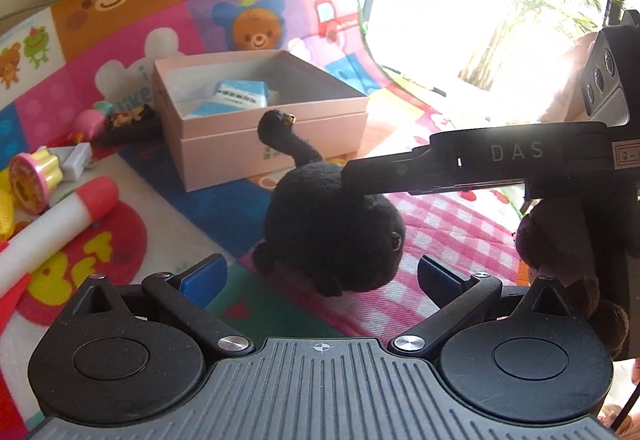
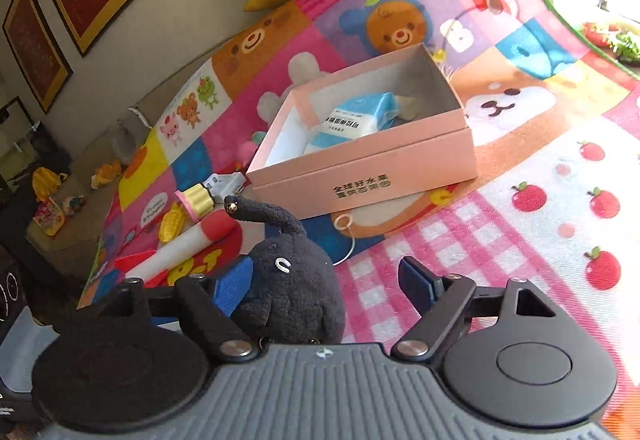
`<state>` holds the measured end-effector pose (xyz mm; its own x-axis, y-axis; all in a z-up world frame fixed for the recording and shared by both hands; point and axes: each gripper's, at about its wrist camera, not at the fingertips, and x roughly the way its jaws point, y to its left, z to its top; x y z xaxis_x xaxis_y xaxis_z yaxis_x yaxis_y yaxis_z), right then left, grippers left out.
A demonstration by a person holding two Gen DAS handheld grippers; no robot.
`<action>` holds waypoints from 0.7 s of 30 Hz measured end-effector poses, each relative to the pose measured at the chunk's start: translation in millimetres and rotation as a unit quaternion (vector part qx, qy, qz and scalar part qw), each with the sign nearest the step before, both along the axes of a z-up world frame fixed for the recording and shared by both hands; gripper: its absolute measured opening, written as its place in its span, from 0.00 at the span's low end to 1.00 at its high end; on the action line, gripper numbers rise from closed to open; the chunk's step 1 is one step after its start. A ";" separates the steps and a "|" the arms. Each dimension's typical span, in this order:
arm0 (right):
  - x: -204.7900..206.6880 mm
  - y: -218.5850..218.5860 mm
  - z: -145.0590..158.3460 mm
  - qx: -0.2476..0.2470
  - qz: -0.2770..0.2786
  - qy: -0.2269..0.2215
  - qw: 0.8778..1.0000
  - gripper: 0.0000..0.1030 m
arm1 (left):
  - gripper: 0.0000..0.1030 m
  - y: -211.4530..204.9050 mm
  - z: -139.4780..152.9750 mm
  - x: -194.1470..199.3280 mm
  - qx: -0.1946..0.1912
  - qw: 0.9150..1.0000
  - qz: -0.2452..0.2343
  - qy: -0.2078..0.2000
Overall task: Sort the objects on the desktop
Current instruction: 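Lift the black plush toy off the mat with the right gripper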
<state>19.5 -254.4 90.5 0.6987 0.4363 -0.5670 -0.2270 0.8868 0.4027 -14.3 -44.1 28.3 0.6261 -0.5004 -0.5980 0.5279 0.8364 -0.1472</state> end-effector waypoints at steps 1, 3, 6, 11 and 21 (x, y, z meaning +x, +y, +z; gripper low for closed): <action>-1.0 -2.7 1.2 -0.009 -0.006 -0.004 1.000 0.81 | 1.00 -5.2 -0.2 0.1 0.002 1.000 -0.008 0.000; -3.0 -7.9 3.0 -0.019 -0.013 -0.010 1.000 0.84 | 1.00 -13.8 -1.2 -0.5 0.005 1.000 -0.021 0.000; -3.7 -12.5 4.9 -0.033 -0.028 -0.018 0.999 0.91 | 1.00 -18.6 -2.4 -3.0 0.012 0.999 -0.030 -0.003; -12.0 -20.1 10.9 -0.039 -0.048 -0.040 0.997 1.00 | 1.00 -5.0 -6.4 -0.3 0.020 1.000 -0.003 0.005; 11.3 -11.4 10.1 -0.017 -0.042 -0.031 0.998 0.79 | 1.00 28.6 -7.2 1.9 0.014 0.998 0.051 0.018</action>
<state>30.8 -265.8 100.6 0.7663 0.3558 -0.5349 -0.1754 0.9169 0.3586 -12.4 -15.5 21.0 0.6513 -0.4177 -0.6335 0.4346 0.8897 -0.1398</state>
